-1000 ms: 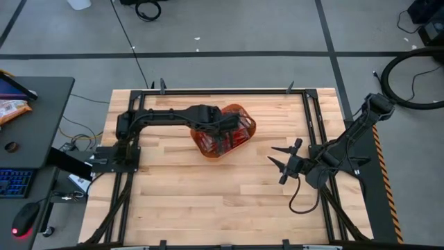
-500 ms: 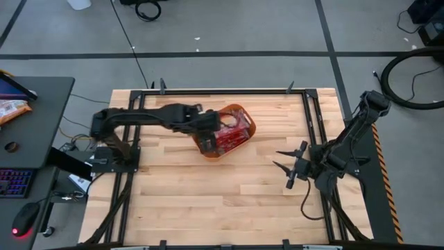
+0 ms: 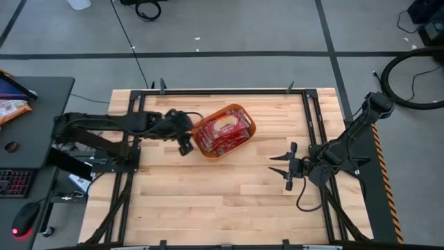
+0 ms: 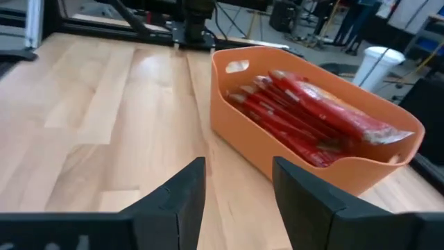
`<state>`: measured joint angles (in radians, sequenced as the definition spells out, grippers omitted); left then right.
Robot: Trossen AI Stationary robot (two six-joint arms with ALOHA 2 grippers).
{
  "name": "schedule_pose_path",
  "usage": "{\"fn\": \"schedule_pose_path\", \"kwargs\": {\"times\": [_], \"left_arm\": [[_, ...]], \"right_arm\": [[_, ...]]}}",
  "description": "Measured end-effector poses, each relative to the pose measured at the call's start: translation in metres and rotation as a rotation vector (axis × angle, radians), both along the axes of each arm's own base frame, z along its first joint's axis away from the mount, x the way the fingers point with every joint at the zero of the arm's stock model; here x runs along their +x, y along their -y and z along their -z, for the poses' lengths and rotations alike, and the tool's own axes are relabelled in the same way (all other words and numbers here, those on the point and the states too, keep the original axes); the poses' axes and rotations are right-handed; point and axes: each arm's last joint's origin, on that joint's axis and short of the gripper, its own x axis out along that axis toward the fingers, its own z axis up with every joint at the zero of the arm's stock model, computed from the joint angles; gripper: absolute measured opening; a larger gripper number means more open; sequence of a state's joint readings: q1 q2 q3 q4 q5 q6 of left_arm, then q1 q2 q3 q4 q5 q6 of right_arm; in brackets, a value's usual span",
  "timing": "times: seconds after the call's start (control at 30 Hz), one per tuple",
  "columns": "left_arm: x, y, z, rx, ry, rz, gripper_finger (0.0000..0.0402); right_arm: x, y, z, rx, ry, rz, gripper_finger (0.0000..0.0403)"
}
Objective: Sort popcorn bags into baskets
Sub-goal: Return to Home Position
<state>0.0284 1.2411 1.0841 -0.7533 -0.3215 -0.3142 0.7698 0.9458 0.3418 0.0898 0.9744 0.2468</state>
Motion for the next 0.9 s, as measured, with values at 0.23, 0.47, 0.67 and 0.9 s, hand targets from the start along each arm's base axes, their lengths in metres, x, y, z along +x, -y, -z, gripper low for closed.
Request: {"fn": "schedule_pose_path", "kwargs": {"times": [0.23, 0.47, 0.67, 0.9], "left_arm": [[-0.047, 0.000, -0.001, -0.014, 0.166, -0.071, 0.0116], [-0.084, 0.003, 0.008, -0.047, 0.290, -0.133, 0.0116], [-0.104, 0.004, 0.014, -0.056, 0.355, -0.153, 0.0116], [-0.119, 0.007, 0.023, -0.066, 0.392, -0.154, 0.0116]], "right_arm": [[-0.008, 0.005, -0.006, 0.041, 0.036, -0.041, 0.0156], [-0.014, 0.009, -0.016, 0.008, 0.094, -0.042, 0.0156], [-0.016, 0.011, -0.021, -0.095, 0.091, -0.068, 0.0156], [-0.018, 0.014, -0.027, -0.204, 0.102, -0.019, 0.0156]]}}
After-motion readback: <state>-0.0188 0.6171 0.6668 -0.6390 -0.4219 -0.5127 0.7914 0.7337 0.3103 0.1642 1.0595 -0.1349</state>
